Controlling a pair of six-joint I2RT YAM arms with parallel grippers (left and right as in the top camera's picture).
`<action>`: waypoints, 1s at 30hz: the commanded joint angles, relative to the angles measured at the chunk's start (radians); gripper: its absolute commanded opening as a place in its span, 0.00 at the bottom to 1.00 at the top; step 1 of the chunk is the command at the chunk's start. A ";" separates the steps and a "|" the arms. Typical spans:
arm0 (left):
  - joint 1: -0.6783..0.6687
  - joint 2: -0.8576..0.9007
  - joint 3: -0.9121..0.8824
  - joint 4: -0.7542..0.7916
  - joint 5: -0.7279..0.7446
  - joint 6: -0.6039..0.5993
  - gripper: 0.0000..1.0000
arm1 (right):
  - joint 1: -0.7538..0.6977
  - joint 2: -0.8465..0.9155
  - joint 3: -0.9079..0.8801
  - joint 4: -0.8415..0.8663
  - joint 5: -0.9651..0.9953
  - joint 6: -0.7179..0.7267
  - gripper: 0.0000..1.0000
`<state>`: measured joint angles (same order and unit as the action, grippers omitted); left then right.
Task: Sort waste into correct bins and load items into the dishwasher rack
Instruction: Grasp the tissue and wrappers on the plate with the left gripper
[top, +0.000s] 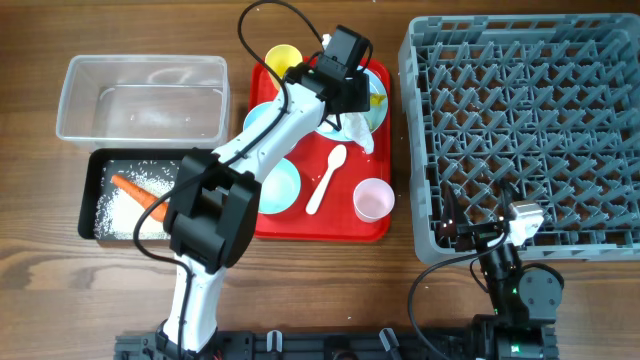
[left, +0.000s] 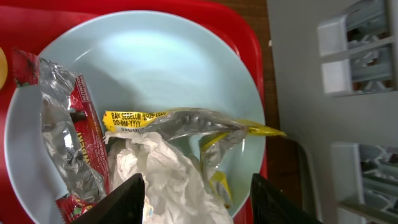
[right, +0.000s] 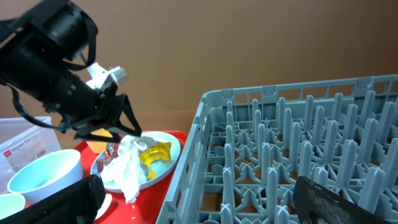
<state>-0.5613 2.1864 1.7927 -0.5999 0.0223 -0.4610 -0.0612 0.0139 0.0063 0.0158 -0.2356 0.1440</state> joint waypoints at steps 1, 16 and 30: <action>-0.003 0.040 0.005 0.016 -0.028 0.008 0.54 | 0.004 -0.003 -0.001 0.005 -0.010 -0.013 1.00; -0.003 0.047 0.006 0.037 -0.065 0.008 0.15 | 0.004 -0.003 -0.001 0.005 -0.010 -0.013 1.00; -0.003 -0.059 0.006 -0.032 -0.066 0.008 0.04 | 0.004 -0.003 -0.001 0.005 -0.010 -0.013 1.00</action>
<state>-0.5613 2.1521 1.7927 -0.6334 -0.0299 -0.4549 -0.0612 0.0139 0.0063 0.0158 -0.2356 0.1440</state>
